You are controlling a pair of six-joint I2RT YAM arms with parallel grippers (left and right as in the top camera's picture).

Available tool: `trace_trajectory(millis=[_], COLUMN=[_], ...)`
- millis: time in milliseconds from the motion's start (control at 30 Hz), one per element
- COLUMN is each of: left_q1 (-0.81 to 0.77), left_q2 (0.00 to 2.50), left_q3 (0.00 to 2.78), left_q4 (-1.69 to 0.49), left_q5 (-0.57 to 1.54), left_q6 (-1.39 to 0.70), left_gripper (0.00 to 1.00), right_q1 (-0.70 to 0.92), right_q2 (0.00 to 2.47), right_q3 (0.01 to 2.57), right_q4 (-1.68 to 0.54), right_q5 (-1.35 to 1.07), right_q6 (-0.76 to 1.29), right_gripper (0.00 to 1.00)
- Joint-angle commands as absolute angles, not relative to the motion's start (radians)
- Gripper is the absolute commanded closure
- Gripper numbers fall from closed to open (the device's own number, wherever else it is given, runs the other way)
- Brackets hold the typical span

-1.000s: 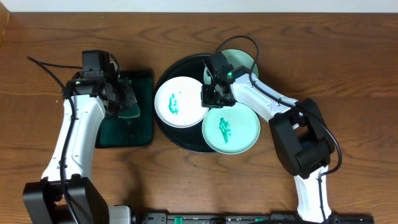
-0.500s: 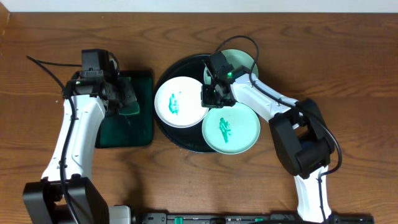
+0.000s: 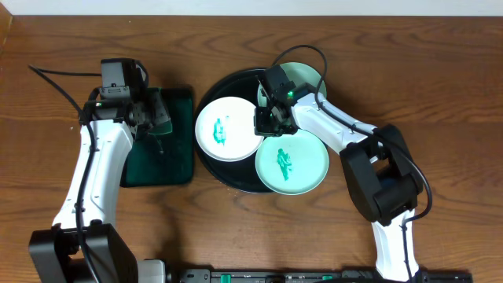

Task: Clean dirty plates on tray and stack at the side
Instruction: 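Grasp the green sponge with the left gripper and lift it, then scrub the white plate with the sponge in the left gripper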

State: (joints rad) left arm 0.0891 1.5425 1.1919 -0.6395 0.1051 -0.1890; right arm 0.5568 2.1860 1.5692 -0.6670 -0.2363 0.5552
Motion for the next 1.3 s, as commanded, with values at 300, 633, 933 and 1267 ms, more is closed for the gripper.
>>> trace_trajectory(millis=[300, 633, 933, 1267], left_q1=[0.088, 0.089, 0.089, 0.05], left_q2=[1.543, 1.569, 1.667, 1.666], left_q3=[1.215, 1.192, 1.193, 1.316], left_q4=[-0.614, -0.718, -0.897, -0.872], left_q5=[0.092, 0.038, 0.123, 0.504], left_q6=[-0.168, -0.271, -0.337, -0.298], left_gripper=[0.93, 0.94, 0.93, 0.93], right_q1=[0.563, 0.564, 0.564, 0.564], right_q2=[2.217, 2.217, 2.217, 2.217], right_q3=[1.554, 1.554, 1.554, 1.554], right_q4=[-0.691, -0.692, -0.693, -0.692], right_q5=[-0.252, -0.252, -0.252, -0.252], right_q6=[0.526, 0.526, 0.526, 0.526], right_gripper=[0.99, 0.99, 0.99, 0.99])
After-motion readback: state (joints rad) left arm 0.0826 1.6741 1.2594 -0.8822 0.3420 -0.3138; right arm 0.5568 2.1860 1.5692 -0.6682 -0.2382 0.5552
